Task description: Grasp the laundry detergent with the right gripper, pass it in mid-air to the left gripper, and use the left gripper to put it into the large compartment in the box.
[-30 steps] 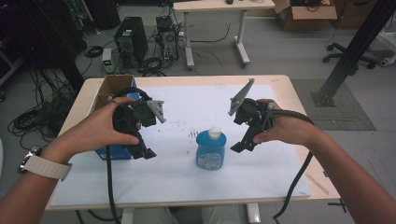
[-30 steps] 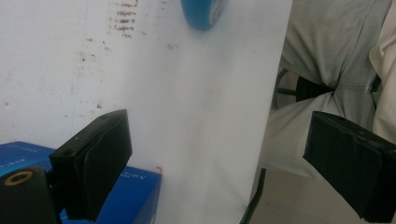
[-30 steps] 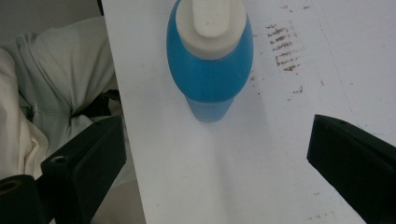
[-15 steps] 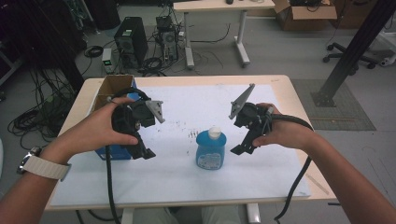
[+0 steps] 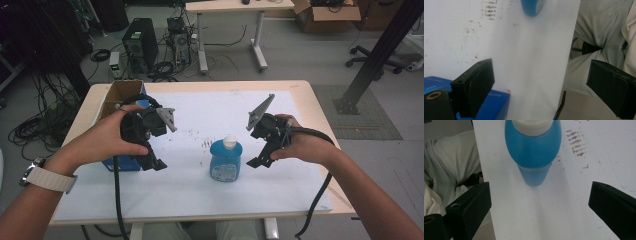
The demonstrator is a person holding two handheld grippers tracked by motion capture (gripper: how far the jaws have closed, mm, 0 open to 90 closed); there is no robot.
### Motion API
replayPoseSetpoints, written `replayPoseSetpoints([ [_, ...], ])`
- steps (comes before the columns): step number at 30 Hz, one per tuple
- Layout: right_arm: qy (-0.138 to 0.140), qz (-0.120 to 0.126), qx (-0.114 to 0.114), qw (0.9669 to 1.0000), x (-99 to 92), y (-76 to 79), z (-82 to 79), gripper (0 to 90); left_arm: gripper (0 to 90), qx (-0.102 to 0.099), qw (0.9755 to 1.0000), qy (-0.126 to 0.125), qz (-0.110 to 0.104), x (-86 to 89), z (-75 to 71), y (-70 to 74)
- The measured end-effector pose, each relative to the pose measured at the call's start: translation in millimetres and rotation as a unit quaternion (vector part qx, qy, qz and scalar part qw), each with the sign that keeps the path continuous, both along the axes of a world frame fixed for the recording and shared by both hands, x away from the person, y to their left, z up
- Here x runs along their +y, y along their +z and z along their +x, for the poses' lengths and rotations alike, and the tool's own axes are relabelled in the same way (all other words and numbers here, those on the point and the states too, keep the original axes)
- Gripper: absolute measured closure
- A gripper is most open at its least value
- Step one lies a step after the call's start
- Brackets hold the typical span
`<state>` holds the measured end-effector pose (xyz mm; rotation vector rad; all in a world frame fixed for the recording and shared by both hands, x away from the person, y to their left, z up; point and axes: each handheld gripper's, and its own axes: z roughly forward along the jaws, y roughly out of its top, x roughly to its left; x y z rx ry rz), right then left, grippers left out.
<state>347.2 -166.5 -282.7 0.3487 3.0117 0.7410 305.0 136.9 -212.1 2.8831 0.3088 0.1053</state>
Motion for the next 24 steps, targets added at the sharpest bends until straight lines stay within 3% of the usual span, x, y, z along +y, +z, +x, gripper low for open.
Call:
replayPoseSetpoints([
  [24,0.001,0.063,-0.009,0.998,-3.4,-22.6,1.5,4.1,8.0,0.004,1.0,0.002,-0.002,-1.9,2.8,-3.3],
])
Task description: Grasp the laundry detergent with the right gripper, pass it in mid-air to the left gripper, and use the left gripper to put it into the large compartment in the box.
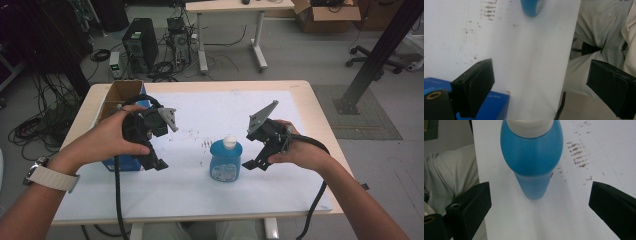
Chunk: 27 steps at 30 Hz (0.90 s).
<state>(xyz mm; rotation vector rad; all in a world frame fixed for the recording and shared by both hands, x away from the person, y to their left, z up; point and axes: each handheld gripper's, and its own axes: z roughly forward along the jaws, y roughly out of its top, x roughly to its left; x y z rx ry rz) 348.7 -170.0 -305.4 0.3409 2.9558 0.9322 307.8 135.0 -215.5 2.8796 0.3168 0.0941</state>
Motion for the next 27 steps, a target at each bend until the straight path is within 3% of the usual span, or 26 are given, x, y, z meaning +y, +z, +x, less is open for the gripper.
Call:
replayPoseSetpoints([
  [27,0.002,0.027,0.0,0.9996,1.0,-16.2,-0.7,4.3,7.9,0.001,1.0,0.002,-0.002,0.2,1.1,-1.7],
])
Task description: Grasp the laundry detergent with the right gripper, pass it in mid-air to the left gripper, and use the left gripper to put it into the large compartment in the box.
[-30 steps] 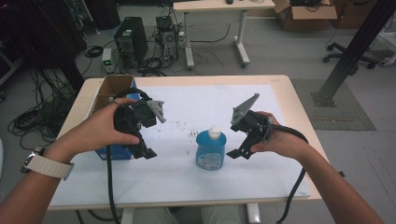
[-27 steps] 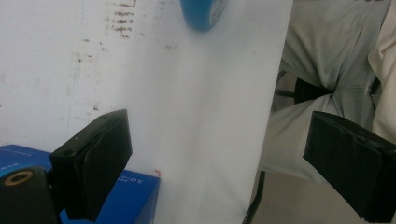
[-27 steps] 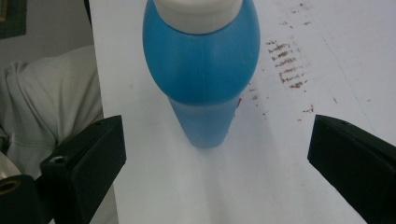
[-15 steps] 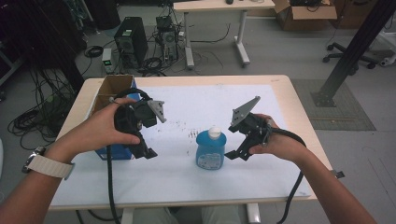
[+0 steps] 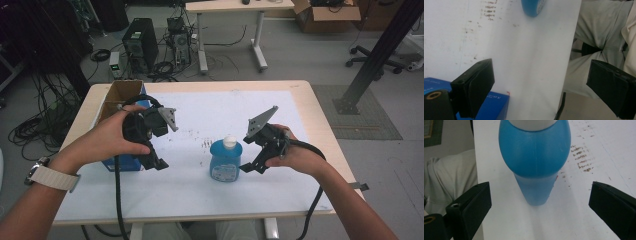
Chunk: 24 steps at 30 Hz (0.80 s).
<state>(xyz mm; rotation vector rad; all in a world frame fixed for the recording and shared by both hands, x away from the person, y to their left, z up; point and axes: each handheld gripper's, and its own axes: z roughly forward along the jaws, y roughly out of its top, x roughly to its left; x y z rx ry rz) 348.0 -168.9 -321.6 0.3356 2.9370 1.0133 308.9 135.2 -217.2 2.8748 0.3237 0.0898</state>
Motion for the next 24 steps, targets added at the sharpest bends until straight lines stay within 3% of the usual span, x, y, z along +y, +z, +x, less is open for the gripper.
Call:
replayPoseSetpoints([
  [24,-0.006,0.03,0.002,0.9995,-3.0,-14.3,-0.4,4.3,7.8,0.002,1.0,0.0,-0.001,-0.4,0.8,-1.4],
])
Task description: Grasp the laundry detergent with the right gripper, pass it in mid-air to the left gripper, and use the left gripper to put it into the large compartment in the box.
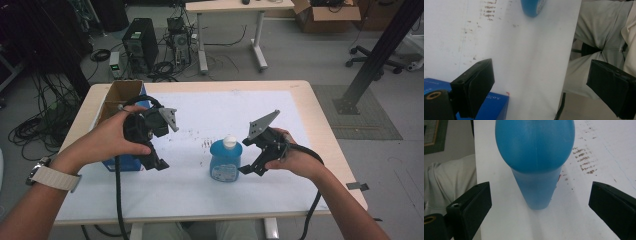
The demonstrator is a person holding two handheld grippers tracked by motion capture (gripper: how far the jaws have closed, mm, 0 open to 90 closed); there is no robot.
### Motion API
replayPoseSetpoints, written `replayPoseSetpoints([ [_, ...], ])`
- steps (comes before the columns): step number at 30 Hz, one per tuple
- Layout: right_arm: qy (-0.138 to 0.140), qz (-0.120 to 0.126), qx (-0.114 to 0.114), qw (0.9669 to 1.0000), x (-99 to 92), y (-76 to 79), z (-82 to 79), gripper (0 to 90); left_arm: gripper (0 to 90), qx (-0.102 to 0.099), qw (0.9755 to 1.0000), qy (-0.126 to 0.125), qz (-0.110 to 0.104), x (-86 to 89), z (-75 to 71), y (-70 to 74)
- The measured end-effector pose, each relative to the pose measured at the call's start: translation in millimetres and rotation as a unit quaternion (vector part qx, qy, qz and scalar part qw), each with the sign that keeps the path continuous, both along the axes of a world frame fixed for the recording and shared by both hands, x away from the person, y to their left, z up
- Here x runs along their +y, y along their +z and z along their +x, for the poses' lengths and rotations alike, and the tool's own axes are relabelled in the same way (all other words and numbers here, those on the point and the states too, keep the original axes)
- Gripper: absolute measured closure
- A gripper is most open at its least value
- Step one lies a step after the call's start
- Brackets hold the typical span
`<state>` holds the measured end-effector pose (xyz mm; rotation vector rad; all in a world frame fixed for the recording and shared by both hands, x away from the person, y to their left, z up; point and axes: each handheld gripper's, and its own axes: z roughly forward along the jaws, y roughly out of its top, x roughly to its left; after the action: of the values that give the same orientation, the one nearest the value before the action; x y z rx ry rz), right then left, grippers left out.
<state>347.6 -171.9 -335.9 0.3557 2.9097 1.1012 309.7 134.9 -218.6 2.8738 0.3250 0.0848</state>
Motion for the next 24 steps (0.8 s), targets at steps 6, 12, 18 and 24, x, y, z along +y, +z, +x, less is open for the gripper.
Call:
replayPoseSetpoints([
  [6,-0.001,0.01,-0.002,0.9999,-0.2,-3.4,0.7,4.3,7.8,0.0,1.0,0.0,0.0,0.0,0.3,0.0],
  [12,0.002,0.018,-0.004,0.9998,2.7,-7.2,0.4,4.3,7.8,0.0,1.0,0.001,-0.002,0.7,0.6,-0.1],
  [18,0.002,0.026,-0.006,0.9996,3.8,-9.8,0.4,4.2,7.8,0.0,1.0,0.003,-0.001,1.1,0.8,-0.3],
  [24,-0.001,0.039,-0.011,0.9992,4.0,-13.4,0.2,4.2,7.8,0.001,1.0,0.003,-0.002,0.8,1.3,-0.8],
])
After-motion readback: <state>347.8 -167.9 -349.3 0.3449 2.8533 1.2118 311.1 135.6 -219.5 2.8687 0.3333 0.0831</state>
